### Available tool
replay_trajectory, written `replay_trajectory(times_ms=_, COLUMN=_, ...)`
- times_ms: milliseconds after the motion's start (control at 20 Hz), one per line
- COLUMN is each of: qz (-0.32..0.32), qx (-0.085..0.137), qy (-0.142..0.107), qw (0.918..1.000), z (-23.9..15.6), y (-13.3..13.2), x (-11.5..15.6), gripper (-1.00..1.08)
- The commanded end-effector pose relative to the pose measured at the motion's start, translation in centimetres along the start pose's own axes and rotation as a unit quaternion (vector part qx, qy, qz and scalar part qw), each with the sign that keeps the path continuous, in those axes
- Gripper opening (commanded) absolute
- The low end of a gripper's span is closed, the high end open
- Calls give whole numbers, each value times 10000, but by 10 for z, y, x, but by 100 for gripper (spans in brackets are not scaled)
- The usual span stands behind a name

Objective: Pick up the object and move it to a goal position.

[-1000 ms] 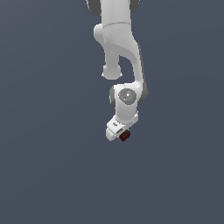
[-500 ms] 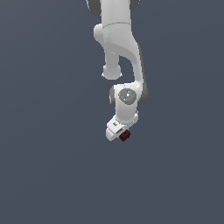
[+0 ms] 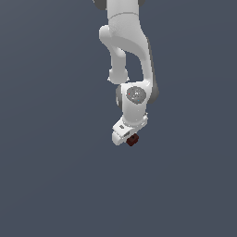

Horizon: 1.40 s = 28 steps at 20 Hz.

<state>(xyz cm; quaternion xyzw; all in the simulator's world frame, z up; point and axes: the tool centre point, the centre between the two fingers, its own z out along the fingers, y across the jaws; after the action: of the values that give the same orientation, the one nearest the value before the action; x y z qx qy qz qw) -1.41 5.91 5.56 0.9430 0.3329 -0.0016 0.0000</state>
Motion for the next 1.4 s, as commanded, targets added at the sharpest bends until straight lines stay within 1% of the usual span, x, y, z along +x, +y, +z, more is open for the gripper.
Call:
replay_trajectory(times_ms=0, qz=-3, qx=-11, qy=11, qw=10000, z=-16, y=-1, x=0, gripper=-100)
replay_trajectory(times_ms=300, qz=-7, qx=-11, qy=10, qw=10000, z=-69, y=-8, x=-4, gripper=-100)
replay_trajectory(times_ms=1000, qz=-13, qx=-4, qy=14, qw=10000, z=-233, y=-26, x=-15, gripper=-100)
replay_trajectory(times_ms=1350, qz=-10, qx=-2, qy=17, qw=10000, z=-297, y=-31, x=-18, gripper=-100)
